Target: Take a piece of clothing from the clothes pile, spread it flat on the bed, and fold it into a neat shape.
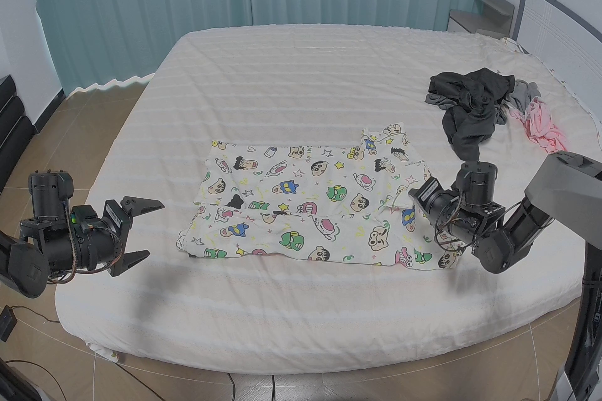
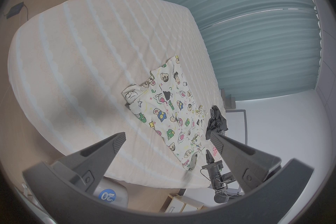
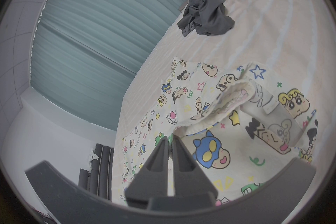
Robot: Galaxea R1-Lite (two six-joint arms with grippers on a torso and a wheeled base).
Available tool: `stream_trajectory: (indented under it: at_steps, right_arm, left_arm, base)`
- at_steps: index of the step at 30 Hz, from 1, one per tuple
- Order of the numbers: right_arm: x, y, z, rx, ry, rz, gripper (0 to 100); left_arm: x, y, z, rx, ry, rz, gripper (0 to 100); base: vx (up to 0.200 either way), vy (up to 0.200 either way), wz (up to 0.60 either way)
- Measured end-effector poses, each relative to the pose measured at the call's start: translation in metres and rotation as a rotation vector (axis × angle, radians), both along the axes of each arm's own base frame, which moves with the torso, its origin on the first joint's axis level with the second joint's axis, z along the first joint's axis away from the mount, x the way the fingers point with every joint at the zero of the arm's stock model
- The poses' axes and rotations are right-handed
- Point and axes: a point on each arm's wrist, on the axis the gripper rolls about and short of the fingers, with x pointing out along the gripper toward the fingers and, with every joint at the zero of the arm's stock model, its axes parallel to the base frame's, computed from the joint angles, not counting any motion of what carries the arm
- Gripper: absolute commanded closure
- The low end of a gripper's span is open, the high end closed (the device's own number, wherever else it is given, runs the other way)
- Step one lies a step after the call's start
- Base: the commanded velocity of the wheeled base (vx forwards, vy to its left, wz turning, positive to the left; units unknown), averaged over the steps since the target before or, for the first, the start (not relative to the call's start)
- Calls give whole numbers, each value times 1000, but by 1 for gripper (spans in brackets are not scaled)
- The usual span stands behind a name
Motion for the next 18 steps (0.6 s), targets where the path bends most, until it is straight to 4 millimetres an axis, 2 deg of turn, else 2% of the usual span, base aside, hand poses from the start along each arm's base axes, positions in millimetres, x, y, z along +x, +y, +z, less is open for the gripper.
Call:
stream_trajectory:
  at_steps: [5, 8, 18]
  right_arm:
    - [8, 6, 11, -29, -7, -10, 100]
    - [7, 9, 11, -61, 22, -4, 100]
    - [-19, 22, 8, -128, 91, -25, 100]
  left_arm:
    - [0, 0, 0, 0, 1, 0, 0]
    - [0, 0, 0, 0, 0, -1, 0]
    - [0, 0, 0, 0, 2, 0, 0]
  base:
    - [0, 0, 0]
    - [0, 0, 0]
    - [0, 0, 0]
